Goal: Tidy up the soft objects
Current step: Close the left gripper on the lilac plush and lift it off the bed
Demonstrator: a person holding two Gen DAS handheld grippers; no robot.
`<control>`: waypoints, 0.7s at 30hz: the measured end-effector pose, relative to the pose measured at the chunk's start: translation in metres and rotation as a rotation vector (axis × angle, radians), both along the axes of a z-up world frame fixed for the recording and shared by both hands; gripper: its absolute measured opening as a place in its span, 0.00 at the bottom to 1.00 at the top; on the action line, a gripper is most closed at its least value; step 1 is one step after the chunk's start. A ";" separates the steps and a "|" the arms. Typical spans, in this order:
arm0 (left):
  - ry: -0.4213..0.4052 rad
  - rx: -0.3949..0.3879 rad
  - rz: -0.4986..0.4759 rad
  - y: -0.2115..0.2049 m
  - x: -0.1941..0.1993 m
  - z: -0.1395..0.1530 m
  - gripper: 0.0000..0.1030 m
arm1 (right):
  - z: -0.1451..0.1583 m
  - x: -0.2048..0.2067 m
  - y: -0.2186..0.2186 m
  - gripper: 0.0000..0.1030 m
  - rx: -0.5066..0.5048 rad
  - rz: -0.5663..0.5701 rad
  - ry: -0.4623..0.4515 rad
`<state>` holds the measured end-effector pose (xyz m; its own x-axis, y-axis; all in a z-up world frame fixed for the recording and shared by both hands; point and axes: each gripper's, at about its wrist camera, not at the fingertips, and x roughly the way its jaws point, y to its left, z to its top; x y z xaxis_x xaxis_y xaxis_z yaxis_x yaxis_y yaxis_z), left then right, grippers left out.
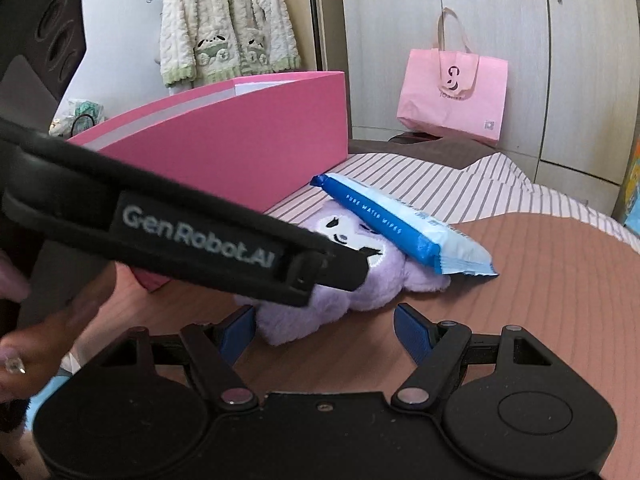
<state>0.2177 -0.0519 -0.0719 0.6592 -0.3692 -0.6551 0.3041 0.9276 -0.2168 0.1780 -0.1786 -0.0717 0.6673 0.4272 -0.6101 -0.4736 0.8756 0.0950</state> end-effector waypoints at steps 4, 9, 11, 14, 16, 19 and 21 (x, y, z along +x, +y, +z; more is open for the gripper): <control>-0.002 0.014 0.019 -0.002 0.001 0.000 0.61 | 0.002 0.003 0.001 0.77 0.023 -0.049 0.015; 0.014 0.011 -0.016 0.001 0.000 -0.003 0.39 | 0.002 0.002 0.001 0.75 0.050 -0.062 0.030; 0.019 -0.007 -0.034 0.004 -0.001 -0.002 0.37 | 0.001 0.005 0.004 0.75 0.029 -0.065 0.032; 0.021 -0.014 -0.031 0.004 -0.002 -0.003 0.37 | 0.002 0.007 0.002 0.74 0.032 -0.073 0.038; 0.031 -0.015 -0.027 0.003 -0.001 -0.006 0.37 | 0.001 0.006 0.003 0.71 0.026 -0.080 0.034; 0.033 -0.023 -0.024 0.001 -0.002 -0.011 0.35 | -0.001 0.002 0.008 0.68 -0.004 -0.097 0.006; 0.017 -0.012 -0.050 -0.001 -0.006 -0.011 0.33 | -0.002 -0.001 0.009 0.65 -0.011 -0.106 -0.003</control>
<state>0.2119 -0.0527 -0.0828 0.6285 -0.4093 -0.6615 0.3460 0.9087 -0.2335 0.1767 -0.1697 -0.0733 0.7098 0.3479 -0.6125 -0.3788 0.9216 0.0845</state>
